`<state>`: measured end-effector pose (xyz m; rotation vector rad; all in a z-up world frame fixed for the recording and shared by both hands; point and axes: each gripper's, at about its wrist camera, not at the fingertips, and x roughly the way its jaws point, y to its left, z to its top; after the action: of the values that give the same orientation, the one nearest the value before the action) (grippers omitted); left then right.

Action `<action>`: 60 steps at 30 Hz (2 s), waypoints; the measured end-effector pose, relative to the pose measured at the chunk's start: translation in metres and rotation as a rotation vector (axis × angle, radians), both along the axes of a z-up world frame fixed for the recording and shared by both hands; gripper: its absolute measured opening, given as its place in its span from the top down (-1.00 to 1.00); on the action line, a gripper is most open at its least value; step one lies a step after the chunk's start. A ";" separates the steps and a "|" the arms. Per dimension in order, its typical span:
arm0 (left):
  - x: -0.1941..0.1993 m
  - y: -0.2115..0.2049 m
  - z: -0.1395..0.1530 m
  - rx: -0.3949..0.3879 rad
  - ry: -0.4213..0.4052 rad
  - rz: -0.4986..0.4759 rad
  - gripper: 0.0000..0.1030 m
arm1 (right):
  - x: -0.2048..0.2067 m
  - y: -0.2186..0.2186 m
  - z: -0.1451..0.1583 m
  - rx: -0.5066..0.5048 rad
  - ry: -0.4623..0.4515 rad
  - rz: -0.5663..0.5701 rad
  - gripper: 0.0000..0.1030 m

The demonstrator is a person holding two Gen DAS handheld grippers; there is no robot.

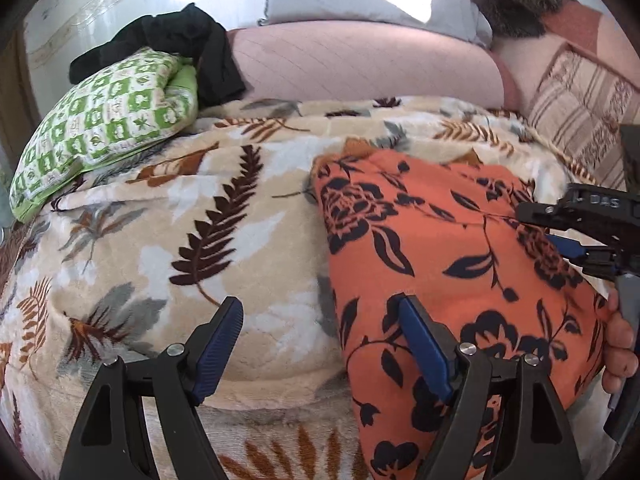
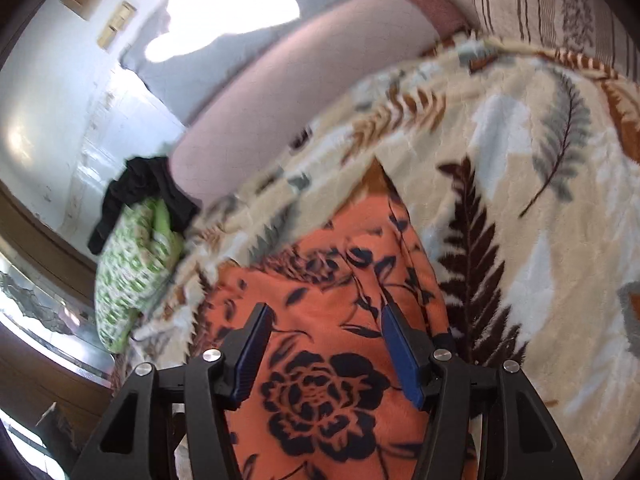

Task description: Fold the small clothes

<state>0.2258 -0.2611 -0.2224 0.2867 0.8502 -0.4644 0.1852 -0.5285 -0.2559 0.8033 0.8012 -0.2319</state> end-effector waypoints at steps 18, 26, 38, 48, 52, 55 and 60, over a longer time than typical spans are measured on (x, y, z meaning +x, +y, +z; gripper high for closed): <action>-0.008 0.016 0.028 -0.030 -0.065 0.055 -0.58 | -0.043 0.038 0.062 -0.248 -0.170 0.070 -0.23; -0.007 0.023 0.031 -0.027 -0.075 0.093 -0.58 | -0.050 0.065 0.065 -0.339 -0.151 0.111 -0.25; -0.013 0.033 0.035 -0.010 -0.085 0.148 -0.58 | -0.067 0.072 0.064 -0.350 -0.146 0.096 -0.25; -0.016 0.032 0.037 0.005 -0.088 0.165 -0.59 | -0.076 0.064 0.065 -0.352 -0.152 0.065 -0.25; -0.017 0.029 0.036 0.027 -0.080 0.184 -0.59 | -0.077 0.063 0.065 -0.356 -0.147 0.065 -0.25; -0.019 0.028 0.036 0.042 -0.079 0.189 -0.59 | -0.079 0.064 0.065 -0.361 -0.147 0.064 -0.25; -0.025 0.028 0.038 0.037 -0.085 0.184 -0.59 | -0.084 0.066 0.065 -0.377 -0.142 0.072 -0.25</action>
<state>0.2008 -0.2334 -0.1842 0.2576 0.7949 -0.2632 0.1010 -0.4623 -0.1911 0.4301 0.6263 -0.2500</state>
